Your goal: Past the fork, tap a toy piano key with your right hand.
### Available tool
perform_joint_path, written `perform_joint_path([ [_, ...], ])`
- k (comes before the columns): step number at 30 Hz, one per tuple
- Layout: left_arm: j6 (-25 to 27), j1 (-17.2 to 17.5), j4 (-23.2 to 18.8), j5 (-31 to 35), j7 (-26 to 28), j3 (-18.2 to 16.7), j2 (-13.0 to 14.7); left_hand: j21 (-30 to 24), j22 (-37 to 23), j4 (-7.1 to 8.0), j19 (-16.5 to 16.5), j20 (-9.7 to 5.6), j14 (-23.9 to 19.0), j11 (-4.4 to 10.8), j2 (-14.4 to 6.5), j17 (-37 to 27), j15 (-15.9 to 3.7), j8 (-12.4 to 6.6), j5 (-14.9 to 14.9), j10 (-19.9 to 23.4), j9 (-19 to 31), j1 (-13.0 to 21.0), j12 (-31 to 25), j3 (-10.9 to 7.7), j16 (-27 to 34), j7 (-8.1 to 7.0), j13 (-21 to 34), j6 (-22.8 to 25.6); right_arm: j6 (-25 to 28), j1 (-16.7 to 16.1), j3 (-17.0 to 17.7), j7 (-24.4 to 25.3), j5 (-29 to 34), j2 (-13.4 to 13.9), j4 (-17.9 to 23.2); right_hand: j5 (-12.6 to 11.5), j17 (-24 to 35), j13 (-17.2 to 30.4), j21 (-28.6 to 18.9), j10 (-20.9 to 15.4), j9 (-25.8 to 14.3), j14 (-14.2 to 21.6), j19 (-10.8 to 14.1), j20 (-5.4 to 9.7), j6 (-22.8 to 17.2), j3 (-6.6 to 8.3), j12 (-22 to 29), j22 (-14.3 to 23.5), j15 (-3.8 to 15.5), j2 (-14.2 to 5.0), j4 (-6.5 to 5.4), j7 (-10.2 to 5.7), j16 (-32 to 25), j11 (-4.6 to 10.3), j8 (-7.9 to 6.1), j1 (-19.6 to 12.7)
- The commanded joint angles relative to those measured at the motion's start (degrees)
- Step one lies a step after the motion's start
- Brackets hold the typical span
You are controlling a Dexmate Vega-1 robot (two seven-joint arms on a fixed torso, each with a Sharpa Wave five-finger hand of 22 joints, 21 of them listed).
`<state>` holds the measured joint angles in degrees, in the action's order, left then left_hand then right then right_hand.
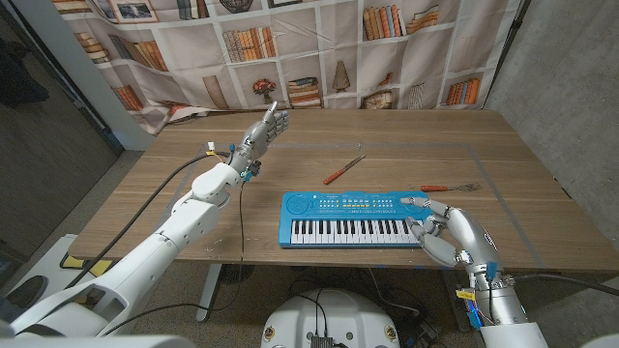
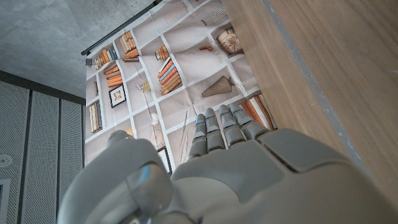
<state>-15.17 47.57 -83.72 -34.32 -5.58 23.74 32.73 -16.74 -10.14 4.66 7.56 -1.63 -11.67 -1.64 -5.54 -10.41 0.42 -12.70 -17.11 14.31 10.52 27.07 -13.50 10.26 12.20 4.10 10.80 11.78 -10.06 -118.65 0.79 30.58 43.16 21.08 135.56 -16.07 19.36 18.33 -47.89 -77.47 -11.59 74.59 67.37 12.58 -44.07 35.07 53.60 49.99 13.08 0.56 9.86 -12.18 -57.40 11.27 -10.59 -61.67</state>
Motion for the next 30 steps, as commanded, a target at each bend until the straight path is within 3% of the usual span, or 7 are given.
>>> perform_joint_path([
  [1, -0.25, -0.45, -0.12, 0.33, -0.13, 0.01, 0.03, 0.07, -0.09, -0.23, 0.55, 0.06, -0.55, -0.11, -0.05, -0.12, -0.02, 0.05, 0.18, 0.59, 0.17, 0.71, 0.14, 0.14, -0.32, 0.14, 0.07, 0.43, 9.05, 0.68, -3.93, 9.45, 13.47, 2.71, -0.38, -0.56, -0.16, -0.08, -0.74, 0.01, -0.32, -0.18, -0.10, 0.06, -0.08, -0.41, -0.19, -0.07, -0.18, -0.92, -0.45, -0.03, 0.79, 0.03, -0.36, -0.70],
  [11, -0.49, -0.86, 0.57, 0.25, -1.02, 0.24, -0.07, 0.25, -0.09, -0.31, 0.51, 0.26, -0.54, 0.04, -0.08, -0.12, -0.05, 0.11, 0.24, 0.69, 0.17, 0.95, 0.25, 0.16, -0.45, 0.14, 0.08, 0.56, 16.77, 1.97, -7.11, 10.69, 17.95, 7.24, -0.54, -1.09, -0.08, -0.53, -1.69, -0.53, -0.34, 0.49, -0.17, 0.04, -1.25, -0.96, -0.48, -0.52, -0.10, -1.94, -0.27, 0.04, 1.46, -0.07, -0.55, -0.96],
  [14, -0.23, -0.82, 0.33, 0.55, -0.84, 0.24, 0.28, 0.32, -0.09, -0.33, 0.47, 0.23, -0.44, 0.10, 0.00, -0.12, -0.02, 0.18, 0.26, 0.66, 0.17, 0.98, 0.32, 0.23, -0.53, 0.12, 0.08, 0.50, 18.33, 2.67, -8.33, 11.93, 18.26, 8.37, -1.40, -2.35, 2.57, -0.13, -3.35, -2.50, -0.37, 3.99, 1.00, -0.05, -2.93, -1.52, 0.59, -0.50, -0.14, -1.37, 0.03, 0.02, -1.22, -0.03, -0.88, -1.22],
  [30, -1.48, -0.11, -0.11, 0.26, -0.72, -0.57, 0.56, 0.64, -0.09, -0.40, 0.45, 0.24, -0.38, -0.08, 0.25, -0.14, -0.09, 0.42, 0.37, 0.65, 0.18, 1.12, 0.58, 0.50, -0.72, 0.07, 0.09, 0.38, 26.70, 5.39, -13.58, 12.65, 19.26, 14.83, -3.52, -5.19, 3.96, -1.54, -4.86, -2.65, -0.30, 3.00, 0.63, -0.09, -3.80, -1.20, 1.01, -2.72, -0.19, -1.70, -0.43, 0.05, -0.65, -0.16, -0.41, -0.87],
])
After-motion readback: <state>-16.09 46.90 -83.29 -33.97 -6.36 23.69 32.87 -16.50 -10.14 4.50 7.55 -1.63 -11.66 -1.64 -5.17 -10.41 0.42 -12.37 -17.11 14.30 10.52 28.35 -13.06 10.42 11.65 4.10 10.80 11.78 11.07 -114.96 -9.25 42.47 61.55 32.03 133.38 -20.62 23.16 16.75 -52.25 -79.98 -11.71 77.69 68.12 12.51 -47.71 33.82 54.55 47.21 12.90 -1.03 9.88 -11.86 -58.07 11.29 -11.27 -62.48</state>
